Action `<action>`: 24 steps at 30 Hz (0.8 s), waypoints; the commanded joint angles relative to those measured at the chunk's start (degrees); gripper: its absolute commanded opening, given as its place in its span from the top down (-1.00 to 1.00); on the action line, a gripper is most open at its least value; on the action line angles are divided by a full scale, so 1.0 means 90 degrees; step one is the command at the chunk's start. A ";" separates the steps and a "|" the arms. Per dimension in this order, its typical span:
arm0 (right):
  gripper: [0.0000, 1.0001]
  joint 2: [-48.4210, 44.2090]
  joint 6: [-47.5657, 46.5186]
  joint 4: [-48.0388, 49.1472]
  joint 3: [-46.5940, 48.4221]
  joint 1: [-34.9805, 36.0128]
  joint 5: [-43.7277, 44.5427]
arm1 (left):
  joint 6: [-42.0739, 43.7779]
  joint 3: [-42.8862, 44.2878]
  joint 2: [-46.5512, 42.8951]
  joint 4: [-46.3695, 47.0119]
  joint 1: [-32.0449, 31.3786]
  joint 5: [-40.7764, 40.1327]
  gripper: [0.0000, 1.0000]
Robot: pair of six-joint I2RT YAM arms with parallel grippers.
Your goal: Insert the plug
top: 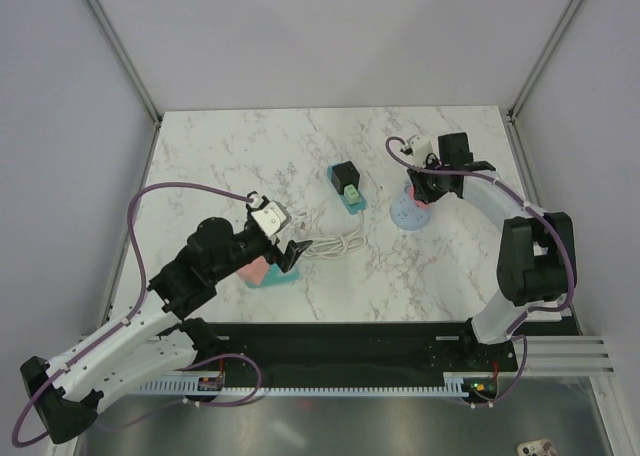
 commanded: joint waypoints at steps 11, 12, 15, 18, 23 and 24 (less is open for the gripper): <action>1.00 -0.0157 0.0262 0.0393 -0.1387 -0.0046 0.0102 | -0.0027 0.0203 -0.0038 0.0180 0.0004 -0.0021 -0.99; 1.00 -0.0128 0.0281 0.0394 -0.1397 -0.0046 0.0102 | -0.0027 0.0222 -0.0038 0.0180 0.0004 -0.0031 -1.00; 1.00 -0.0089 0.0281 0.0423 -0.1397 -0.0046 0.0063 | -0.0027 0.0193 -0.0126 0.0170 0.0004 -0.0040 -1.00; 0.94 -0.0176 0.0388 0.0501 -0.1329 -0.0065 0.0101 | -0.0017 0.0134 -0.0252 0.0180 0.0004 -0.0079 -1.00; 0.40 -0.0507 0.0506 0.0550 -0.1212 -0.0075 0.0063 | -0.0036 0.0115 -0.0272 0.0190 0.0004 -0.0109 -1.00; 0.35 -0.0557 0.0515 0.0541 -0.1183 -0.0066 0.0092 | -0.0036 0.0115 -0.0263 0.0190 0.0004 -0.0099 -1.00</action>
